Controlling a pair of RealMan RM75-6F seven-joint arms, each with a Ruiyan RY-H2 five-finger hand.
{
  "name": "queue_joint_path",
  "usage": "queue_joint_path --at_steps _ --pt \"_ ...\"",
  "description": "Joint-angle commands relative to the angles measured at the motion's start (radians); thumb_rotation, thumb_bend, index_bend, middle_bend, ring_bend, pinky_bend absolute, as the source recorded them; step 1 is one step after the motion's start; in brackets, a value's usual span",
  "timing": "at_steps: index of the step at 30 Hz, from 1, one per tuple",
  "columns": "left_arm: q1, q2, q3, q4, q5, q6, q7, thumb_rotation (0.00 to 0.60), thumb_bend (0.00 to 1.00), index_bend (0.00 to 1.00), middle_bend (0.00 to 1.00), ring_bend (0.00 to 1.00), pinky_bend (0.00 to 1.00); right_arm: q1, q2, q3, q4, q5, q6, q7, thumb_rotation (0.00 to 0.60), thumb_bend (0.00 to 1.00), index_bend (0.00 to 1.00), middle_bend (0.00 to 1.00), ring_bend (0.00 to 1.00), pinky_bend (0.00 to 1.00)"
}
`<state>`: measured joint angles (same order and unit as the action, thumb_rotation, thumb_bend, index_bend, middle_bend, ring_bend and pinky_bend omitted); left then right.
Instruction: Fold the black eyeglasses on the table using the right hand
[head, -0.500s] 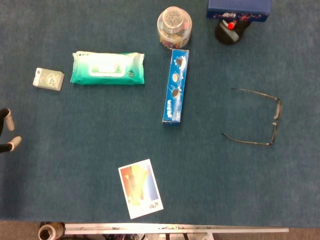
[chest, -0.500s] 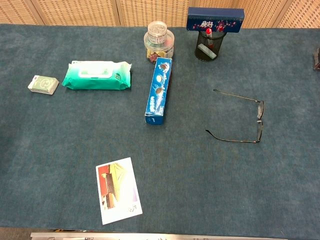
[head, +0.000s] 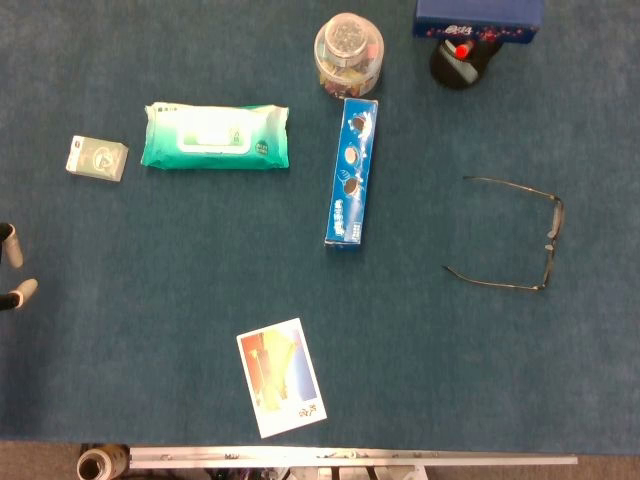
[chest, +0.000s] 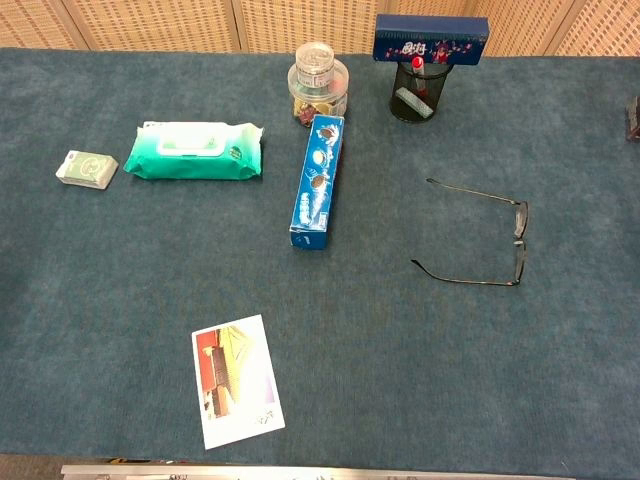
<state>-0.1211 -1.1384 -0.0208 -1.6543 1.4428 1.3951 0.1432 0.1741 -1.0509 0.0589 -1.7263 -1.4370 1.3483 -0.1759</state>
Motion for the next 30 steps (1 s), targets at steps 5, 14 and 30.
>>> queue_joint_path --at_steps 5,14,30 --pt "0.007 -0.005 0.013 0.009 0.014 0.006 -0.002 0.600 0.05 0.62 0.85 1.00 0.98 0.093 0.070 -0.026 -0.040 -0.047 -0.167 -0.024 0.600 0.70 0.43 0.43 0.28 0.39" --pt "0.030 -0.002 0.024 0.006 0.016 0.031 0.003 0.600 0.05 0.62 0.85 1.00 0.98 0.203 0.088 -0.038 -0.056 -0.071 -0.344 -0.025 0.600 0.65 0.43 0.34 0.22 0.35" --pt "0.047 0.003 0.026 -0.004 0.006 0.041 0.015 0.600 0.05 0.62 0.85 1.00 0.98 0.344 0.055 -0.062 -0.044 -0.085 -0.548 -0.020 0.600 0.95 0.35 0.30 0.18 0.30"
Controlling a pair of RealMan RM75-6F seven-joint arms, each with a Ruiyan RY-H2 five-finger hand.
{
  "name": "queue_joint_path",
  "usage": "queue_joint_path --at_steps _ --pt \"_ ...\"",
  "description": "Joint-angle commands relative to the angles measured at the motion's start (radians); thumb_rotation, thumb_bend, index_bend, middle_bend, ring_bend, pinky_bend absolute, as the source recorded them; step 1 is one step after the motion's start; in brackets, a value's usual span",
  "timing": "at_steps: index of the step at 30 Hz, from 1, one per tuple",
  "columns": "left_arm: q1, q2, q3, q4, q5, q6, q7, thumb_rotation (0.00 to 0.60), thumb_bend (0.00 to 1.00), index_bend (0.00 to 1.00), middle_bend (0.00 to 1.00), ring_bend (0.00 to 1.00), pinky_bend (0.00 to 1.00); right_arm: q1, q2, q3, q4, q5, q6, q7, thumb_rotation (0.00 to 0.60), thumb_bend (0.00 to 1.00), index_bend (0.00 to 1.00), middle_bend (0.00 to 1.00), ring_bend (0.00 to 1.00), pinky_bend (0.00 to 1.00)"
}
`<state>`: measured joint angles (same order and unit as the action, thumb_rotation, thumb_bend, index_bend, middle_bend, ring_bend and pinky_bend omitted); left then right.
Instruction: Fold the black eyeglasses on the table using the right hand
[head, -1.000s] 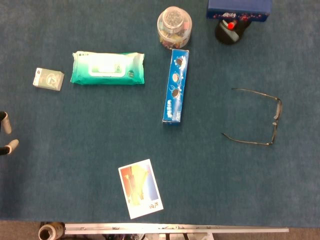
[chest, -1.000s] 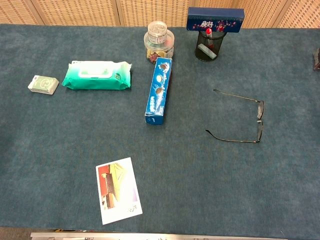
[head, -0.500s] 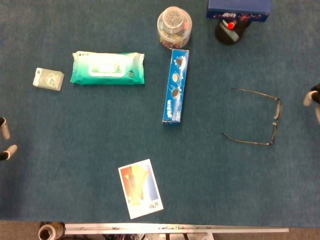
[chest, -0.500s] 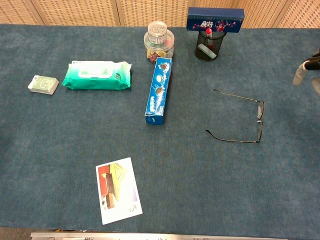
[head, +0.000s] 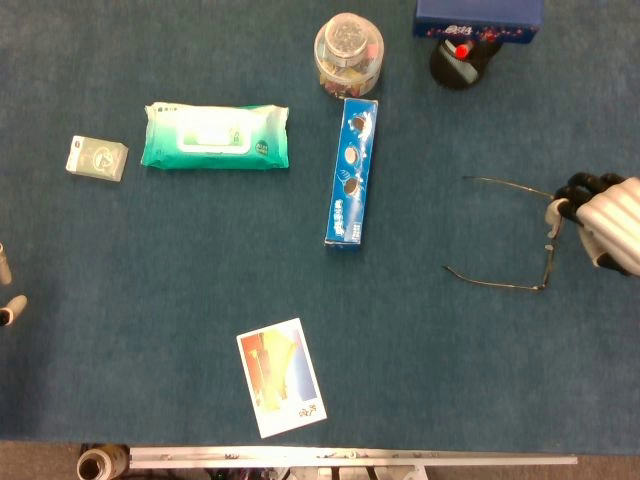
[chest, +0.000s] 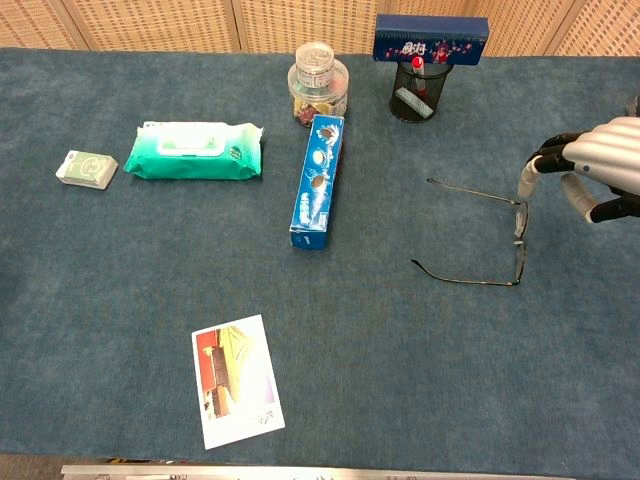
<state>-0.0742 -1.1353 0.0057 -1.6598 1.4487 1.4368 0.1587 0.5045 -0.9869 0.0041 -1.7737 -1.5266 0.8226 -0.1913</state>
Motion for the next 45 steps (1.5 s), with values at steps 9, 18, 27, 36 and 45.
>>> queue_joint_path --at_steps 9,18,27,36,45 --pt "0.000 0.000 -0.001 0.008 0.003 -0.004 -0.007 0.600 0.05 0.62 0.85 1.00 0.98 0.053 -0.040 -0.026 0.014 0.025 -0.084 -0.027 0.600 1.00 0.35 0.30 0.18 0.30" --pt "0.001 0.001 -0.004 0.006 0.002 -0.003 -0.011 0.600 0.05 0.62 0.85 1.00 0.98 0.083 -0.059 -0.039 0.025 0.041 -0.119 -0.040 0.600 1.00 0.35 0.30 0.18 0.30" --pt "0.005 0.002 -0.003 0.005 0.002 -0.002 -0.011 0.600 0.05 0.62 0.85 1.00 0.98 0.104 -0.074 -0.051 0.035 0.060 -0.141 -0.049 0.600 1.00 0.35 0.30 0.18 0.30" --pt "0.008 -0.001 -0.001 0.011 -0.003 -0.005 -0.012 0.600 0.05 0.62 0.85 1.00 0.98 0.126 -0.095 -0.060 0.062 0.062 -0.157 -0.042 0.600 1.00 0.35 0.31 0.18 0.30" --pt "0.012 0.001 0.001 0.005 -0.008 -0.006 0.001 0.600 0.05 0.62 0.85 1.00 0.98 0.131 -0.130 -0.093 0.137 -0.083 -0.088 0.042 0.600 1.00 0.35 0.33 0.18 0.30"
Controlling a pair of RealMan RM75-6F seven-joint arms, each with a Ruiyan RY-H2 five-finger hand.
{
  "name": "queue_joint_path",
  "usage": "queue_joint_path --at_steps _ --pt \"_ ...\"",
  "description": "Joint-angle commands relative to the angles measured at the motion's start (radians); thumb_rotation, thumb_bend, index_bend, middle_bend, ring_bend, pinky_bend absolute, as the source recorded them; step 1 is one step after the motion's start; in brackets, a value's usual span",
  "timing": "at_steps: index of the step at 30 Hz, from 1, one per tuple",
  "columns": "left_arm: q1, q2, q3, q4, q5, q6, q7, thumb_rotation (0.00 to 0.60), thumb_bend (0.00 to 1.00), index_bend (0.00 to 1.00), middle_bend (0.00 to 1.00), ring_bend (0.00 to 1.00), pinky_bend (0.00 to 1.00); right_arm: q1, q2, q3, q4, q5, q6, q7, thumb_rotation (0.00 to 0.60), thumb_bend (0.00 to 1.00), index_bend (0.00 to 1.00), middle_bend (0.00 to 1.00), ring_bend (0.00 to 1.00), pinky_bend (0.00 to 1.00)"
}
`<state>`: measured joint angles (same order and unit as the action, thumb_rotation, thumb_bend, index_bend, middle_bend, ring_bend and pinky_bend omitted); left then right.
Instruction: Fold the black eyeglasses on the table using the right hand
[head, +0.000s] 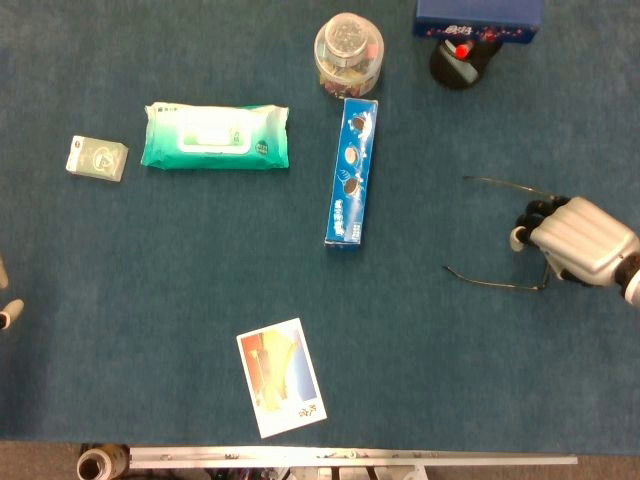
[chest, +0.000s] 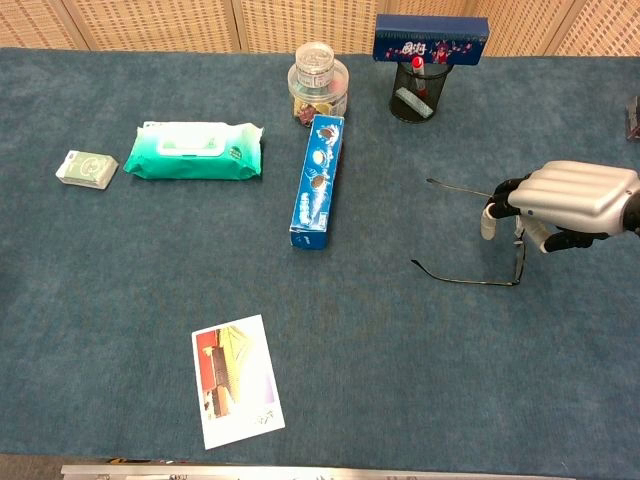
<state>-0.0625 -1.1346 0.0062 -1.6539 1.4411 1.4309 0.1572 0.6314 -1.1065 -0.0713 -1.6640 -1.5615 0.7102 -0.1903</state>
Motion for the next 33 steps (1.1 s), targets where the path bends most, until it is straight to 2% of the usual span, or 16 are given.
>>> queue_joint_path --at_steps 1,5,10,33 --pt "0.001 0.001 0.000 -0.003 -0.001 0.000 0.005 0.600 0.05 0.62 0.85 1.00 0.98 0.006 -0.011 -0.023 0.034 -0.064 0.030 0.054 0.600 1.00 0.35 0.33 0.18 0.30" --pt "-0.001 0.002 -0.001 -0.013 -0.003 -0.002 0.023 0.600 0.05 0.62 0.85 1.00 0.98 0.016 -0.009 -0.053 0.063 -0.138 0.054 0.090 0.600 1.00 0.35 0.34 0.18 0.30" --pt "-0.002 0.000 -0.003 -0.028 -0.006 -0.002 0.046 0.600 0.05 0.62 0.85 1.00 0.98 0.028 0.007 -0.075 0.077 -0.171 0.056 0.103 0.600 1.00 0.35 0.34 0.18 0.30" --pt "0.004 -0.003 0.000 -0.032 -0.012 -0.001 0.046 0.600 0.05 0.62 0.85 1.00 0.98 0.035 0.004 -0.070 0.080 -0.079 0.003 0.018 0.600 1.00 0.36 0.35 0.18 0.30"
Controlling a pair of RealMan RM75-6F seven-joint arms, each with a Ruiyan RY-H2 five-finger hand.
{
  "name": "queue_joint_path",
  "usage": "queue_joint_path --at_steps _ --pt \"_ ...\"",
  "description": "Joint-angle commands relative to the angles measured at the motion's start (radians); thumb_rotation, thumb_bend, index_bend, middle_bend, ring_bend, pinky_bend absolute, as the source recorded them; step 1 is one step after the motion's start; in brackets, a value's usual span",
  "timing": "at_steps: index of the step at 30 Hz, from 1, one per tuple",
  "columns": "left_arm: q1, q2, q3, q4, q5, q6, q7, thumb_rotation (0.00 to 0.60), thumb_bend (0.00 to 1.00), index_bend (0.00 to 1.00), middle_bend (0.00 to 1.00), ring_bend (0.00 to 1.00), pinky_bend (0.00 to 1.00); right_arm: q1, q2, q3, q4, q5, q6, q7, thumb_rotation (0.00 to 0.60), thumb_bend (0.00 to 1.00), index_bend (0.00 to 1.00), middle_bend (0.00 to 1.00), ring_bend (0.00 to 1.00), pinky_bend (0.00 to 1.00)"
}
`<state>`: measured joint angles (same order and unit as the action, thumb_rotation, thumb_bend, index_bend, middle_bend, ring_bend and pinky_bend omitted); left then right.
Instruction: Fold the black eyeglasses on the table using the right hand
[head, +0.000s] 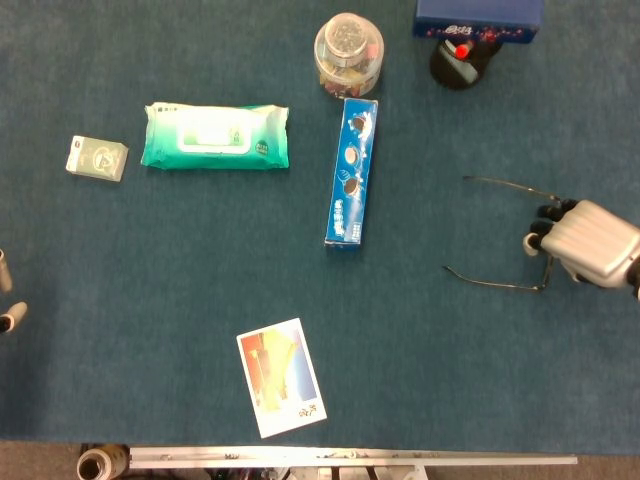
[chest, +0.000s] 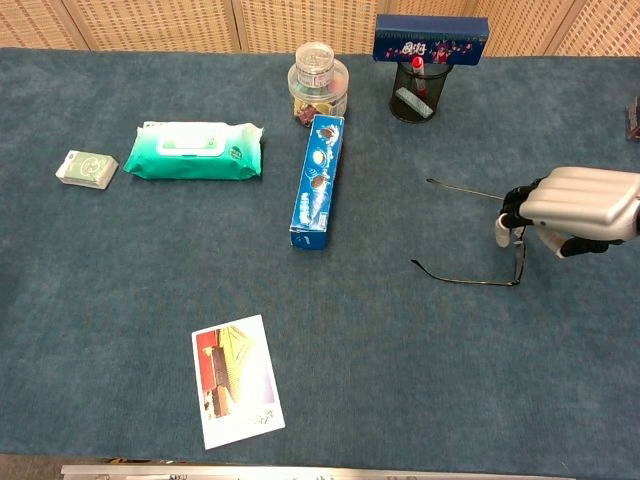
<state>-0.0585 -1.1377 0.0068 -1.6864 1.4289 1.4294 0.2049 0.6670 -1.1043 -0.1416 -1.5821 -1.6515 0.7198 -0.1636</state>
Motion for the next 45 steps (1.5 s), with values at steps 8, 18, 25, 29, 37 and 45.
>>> queue_joint_path --at_steps 8,18,25,29,37,45 --pt "-0.002 -0.001 -0.003 0.001 0.004 0.002 -0.003 0.600 0.05 0.62 0.85 1.00 0.98 -0.010 0.018 -0.006 -0.013 0.055 -0.026 -0.042 0.600 1.00 0.42 0.42 0.23 0.32" --pt "-0.003 -0.004 -0.004 0.003 0.005 0.000 -0.006 0.600 0.05 0.62 0.85 1.00 0.98 -0.045 0.065 -0.026 -0.044 0.134 -0.039 -0.101 0.600 1.00 0.50 0.50 0.31 0.36" --pt "-0.002 -0.009 -0.002 0.005 0.004 -0.003 -0.006 0.600 0.05 0.62 0.84 1.00 0.98 -0.070 0.074 -0.028 -0.055 0.175 -0.025 -0.129 0.600 1.00 0.50 0.50 0.31 0.36" --pt "-0.003 -0.011 -0.001 0.005 0.003 -0.006 -0.004 0.600 0.05 0.62 0.85 1.00 0.98 -0.078 0.068 -0.024 -0.053 0.173 -0.010 -0.128 0.600 1.00 0.50 0.50 0.31 0.36" --pt "-0.002 -0.010 -0.002 0.002 0.000 -0.005 -0.003 0.600 0.05 0.62 0.85 1.00 0.98 -0.084 0.056 -0.019 -0.043 0.162 0.004 -0.113 0.600 1.00 0.50 0.50 0.31 0.36" --pt "-0.001 -0.005 -0.003 -0.002 0.001 -0.001 -0.005 0.600 0.05 0.62 0.84 1.00 0.98 -0.099 0.064 -0.010 -0.055 0.147 0.046 -0.102 0.600 1.00 0.50 0.50 0.31 0.37"
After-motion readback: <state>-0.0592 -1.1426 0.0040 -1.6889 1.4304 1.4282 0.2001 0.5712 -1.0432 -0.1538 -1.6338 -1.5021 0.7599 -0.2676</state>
